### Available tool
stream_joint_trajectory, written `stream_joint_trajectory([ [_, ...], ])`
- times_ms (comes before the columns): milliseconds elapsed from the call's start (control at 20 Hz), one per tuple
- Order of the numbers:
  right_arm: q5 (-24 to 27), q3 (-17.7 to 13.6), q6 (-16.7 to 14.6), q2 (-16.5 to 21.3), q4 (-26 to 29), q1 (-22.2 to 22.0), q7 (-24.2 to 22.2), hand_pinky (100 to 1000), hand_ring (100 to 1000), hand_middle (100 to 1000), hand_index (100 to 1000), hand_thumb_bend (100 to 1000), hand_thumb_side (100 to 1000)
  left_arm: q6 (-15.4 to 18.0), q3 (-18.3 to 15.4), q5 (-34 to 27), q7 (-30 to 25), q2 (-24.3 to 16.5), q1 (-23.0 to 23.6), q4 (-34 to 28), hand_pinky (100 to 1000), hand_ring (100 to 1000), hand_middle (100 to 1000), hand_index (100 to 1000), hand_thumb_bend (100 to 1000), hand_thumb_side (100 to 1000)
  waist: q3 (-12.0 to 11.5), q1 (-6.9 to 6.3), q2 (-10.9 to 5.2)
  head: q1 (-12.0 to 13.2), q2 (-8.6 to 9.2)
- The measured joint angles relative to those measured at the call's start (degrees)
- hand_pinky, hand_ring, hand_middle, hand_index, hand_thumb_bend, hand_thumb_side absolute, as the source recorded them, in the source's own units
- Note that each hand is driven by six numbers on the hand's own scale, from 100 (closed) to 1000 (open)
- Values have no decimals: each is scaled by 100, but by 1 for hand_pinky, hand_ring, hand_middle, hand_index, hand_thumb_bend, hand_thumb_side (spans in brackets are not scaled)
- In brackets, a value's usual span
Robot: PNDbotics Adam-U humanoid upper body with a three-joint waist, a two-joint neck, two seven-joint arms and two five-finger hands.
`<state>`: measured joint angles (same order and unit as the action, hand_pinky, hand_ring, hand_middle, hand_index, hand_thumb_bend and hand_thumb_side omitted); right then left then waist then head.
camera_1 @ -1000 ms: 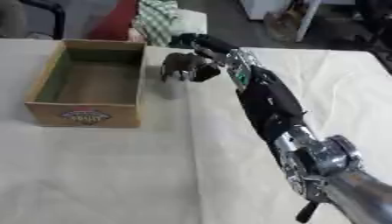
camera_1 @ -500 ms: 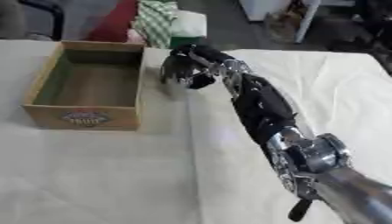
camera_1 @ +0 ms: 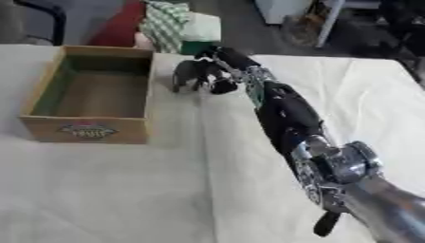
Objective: Pick up objects on the table and place them in the box.
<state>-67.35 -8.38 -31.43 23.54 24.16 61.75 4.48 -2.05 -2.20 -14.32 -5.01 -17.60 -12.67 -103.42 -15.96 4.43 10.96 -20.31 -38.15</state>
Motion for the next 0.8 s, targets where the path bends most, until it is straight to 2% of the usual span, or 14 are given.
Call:
stream_joint_trajectory([
  [300,-225,31,39,-8,-43,0,83,982,937,877,876,100,259,0,1,0,-1,1,0,0,688,714,592,571,100,841,-8,-1,-3,-9,0],
  [350,-258,32,32,-10,-44,-3,76,984,938,880,902,100,263,0,4,0,-3,1,0,0,688,714,592,571,100,841,-10,-1,-3,-13,0],
  [500,-333,32,26,-41,-42,-14,69,982,934,879,925,100,231,-2,17,0,-9,15,0,0,687,714,592,571,100,842,-28,-7,-3,-36,0],
  [800,-494,33,84,-73,16,-82,313,983,936,882,934,100,244,-1,28,0,-17,48,0,0,686,714,591,570,100,843,-50,-8,-1,-68,0],
])
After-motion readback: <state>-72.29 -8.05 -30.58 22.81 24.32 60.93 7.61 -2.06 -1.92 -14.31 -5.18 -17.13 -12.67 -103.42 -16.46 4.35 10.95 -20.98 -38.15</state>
